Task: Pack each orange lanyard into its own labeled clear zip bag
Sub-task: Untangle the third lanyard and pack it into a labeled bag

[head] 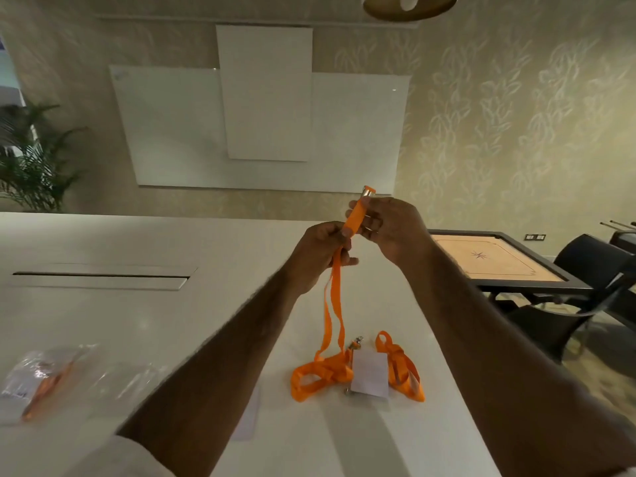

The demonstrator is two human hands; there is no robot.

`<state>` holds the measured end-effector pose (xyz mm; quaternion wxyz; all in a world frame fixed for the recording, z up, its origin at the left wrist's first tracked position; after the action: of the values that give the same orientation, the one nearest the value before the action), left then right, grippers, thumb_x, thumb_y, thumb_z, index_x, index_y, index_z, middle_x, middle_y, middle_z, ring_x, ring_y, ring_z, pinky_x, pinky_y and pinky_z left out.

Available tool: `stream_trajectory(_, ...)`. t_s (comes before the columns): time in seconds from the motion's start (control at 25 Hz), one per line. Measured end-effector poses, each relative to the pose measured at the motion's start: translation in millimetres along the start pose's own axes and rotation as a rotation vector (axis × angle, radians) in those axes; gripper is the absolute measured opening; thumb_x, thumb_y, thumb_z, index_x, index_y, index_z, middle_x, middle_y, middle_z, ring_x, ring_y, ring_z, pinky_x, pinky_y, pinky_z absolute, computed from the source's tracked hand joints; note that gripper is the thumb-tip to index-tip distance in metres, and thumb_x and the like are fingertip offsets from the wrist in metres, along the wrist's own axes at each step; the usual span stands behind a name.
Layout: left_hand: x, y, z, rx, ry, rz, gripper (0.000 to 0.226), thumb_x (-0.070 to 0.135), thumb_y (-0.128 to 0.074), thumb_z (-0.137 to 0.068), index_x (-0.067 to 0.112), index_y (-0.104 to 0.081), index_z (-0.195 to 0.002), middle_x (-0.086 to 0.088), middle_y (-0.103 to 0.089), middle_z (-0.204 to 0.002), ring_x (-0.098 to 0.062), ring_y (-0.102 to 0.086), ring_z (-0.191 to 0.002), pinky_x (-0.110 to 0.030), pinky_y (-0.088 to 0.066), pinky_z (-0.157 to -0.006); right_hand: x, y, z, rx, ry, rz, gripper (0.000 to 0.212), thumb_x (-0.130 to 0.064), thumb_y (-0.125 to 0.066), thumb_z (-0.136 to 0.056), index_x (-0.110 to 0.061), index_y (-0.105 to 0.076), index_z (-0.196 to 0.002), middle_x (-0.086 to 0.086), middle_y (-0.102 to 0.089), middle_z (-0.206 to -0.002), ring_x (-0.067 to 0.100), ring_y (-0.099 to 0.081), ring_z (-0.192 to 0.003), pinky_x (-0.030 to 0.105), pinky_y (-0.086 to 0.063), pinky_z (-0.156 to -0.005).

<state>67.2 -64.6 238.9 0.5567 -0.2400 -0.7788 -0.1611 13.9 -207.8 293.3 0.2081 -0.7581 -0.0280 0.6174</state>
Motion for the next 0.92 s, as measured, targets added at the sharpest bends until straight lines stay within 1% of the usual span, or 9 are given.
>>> stream_trajectory(0.12, 3, 5, 0, -0.100, 0.042, -0.139, 0.025, 0.034, -0.056, -0.102, 0.016, -0.073, -0.106, -0.009, -0.054, -0.084, -0.011, -0.053, -0.061, -0.032, -0.059, -0.073, -6, 7, -4, -0.058, 0.080, -0.027, 0.010, -0.006, -0.058, -0.097, -0.005, -0.067, -0.097, 0.008, -0.072, -0.084, 0.020, -0.071, -0.079, 0.035, -0.059, -0.069)
stream_trajectory(0.2, 1, 11, 0, -0.147, 0.102, -0.158, 0.035, 0.042, -0.052, -0.102, 0.016, -0.072, -0.115, -0.002, -0.042, -0.076, -0.009, -0.041, -0.057, -0.023, -0.046, -0.057, -11, 11, -7, -0.073, 0.179, 0.123, 0.009, -0.007, -0.062, -0.094, -0.007, -0.071, -0.094, 0.006, -0.071, -0.079, 0.014, -0.068, -0.074, 0.027, -0.057, -0.068)
stream_trajectory(0.28, 1, 17, -3, -0.149, 0.139, -0.142, 0.042, 0.046, -0.053, -0.101, 0.010, -0.072, -0.110, 0.003, -0.038, -0.070, -0.008, -0.034, -0.055, -0.020, -0.034, -0.049, -15, 13, -13, 0.074, 0.465, 0.709, 0.008, -0.013, -0.069, -0.091, -0.009, -0.076, -0.090, 0.001, -0.071, -0.077, 0.007, -0.064, -0.066, 0.017, -0.050, -0.063)
stream_trajectory(0.36, 7, 20, -9, -0.124, 0.152, -0.085, 0.042, 0.047, -0.057, -0.098, 0.007, -0.072, -0.099, 0.003, -0.046, -0.068, -0.008, -0.036, -0.054, -0.019, -0.034, -0.046, -10, 12, -14, 0.124, 0.688, 1.243, 0.012, -0.016, -0.067, -0.093, -0.012, -0.079, -0.093, -0.002, -0.074, -0.088, 0.006, -0.063, -0.072, 0.017, -0.050, -0.066)
stream_trajectory(0.48, 16, 21, -18, -0.035, 0.106, 0.152, 0.029, 0.037, -0.063, -0.097, 0.010, -0.074, -0.098, 0.000, -0.063, -0.080, -0.008, -0.049, -0.057, -0.019, -0.040, -0.048, 4, 10, -11, -0.070, 0.555, 1.518, 0.017, -0.012, -0.063, -0.093, -0.019, -0.078, -0.089, -0.005, -0.071, -0.085, 0.009, -0.063, -0.071, 0.025, -0.055, -0.065)
stream_trajectory(0.64, 11, 14, -22, 0.168, 0.100, 0.099, 0.023, 0.031, -0.066, -0.096, 0.010, -0.076, -0.098, 0.000, -0.063, -0.077, -0.007, -0.046, -0.053, -0.018, -0.038, -0.046, 7, 12, -10, -0.211, 0.355, 1.141, 0.025, -0.002, -0.068, -0.083, -0.023, -0.077, -0.073, -0.006, -0.068, -0.065, 0.002, -0.058, -0.057, 0.014, -0.046, -0.054)
stream_trajectory(0.76, 10, 9, -22, 0.209, 0.115, 0.072, 0.028, 0.035, -0.068, -0.095, 0.008, -0.073, -0.098, -0.001, -0.061, -0.075, -0.009, -0.046, -0.054, -0.021, -0.040, -0.047, 9, 13, -6, -0.170, 0.306, 0.778, 0.016, 0.003, -0.067, -0.083, -0.007, -0.079, -0.086, 0.015, -0.073, -0.086, 0.017, -0.064, -0.075, 0.029, -0.052, -0.067)
stream_trajectory(0.84, 13, 7, -20, 0.203, 0.116, 0.090, 0.036, 0.038, -0.065, -0.097, 0.004, -0.070, -0.105, -0.007, -0.068, -0.087, -0.012, -0.057, -0.061, -0.025, -0.050, -0.057, 13, 13, -4, -0.136, 0.332, 0.588, 0.014, 0.006, -0.066, -0.084, 0.002, -0.077, -0.093, 0.021, -0.071, -0.102, 0.027, -0.066, -0.090, 0.036, -0.054, -0.078)
stream_trajectory(0.92, 16, 3, -19, 0.159, 0.100, 0.110, 0.040, 0.036, -0.056, -0.101, -0.001, -0.067, -0.111, -0.011, -0.071, -0.096, -0.017, -0.068, -0.075, -0.032, -0.058, -0.071, 20, 13, -2, -0.099, 0.347, 0.412, 0.015, 0.005, -0.062, -0.089, 0.005, -0.075, -0.098, 0.021, -0.072, -0.105, 0.032, -0.071, -0.096, 0.040, -0.058, -0.087)
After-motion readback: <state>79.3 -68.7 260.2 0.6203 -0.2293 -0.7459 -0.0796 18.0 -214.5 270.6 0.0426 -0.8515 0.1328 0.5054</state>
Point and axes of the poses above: each hand's wrist, its own z-axis away from the middle knuckle, its own y-axis out of the back of the hand, x = y × z, the point moved 1 cm from there along -z, towards the middle knuckle
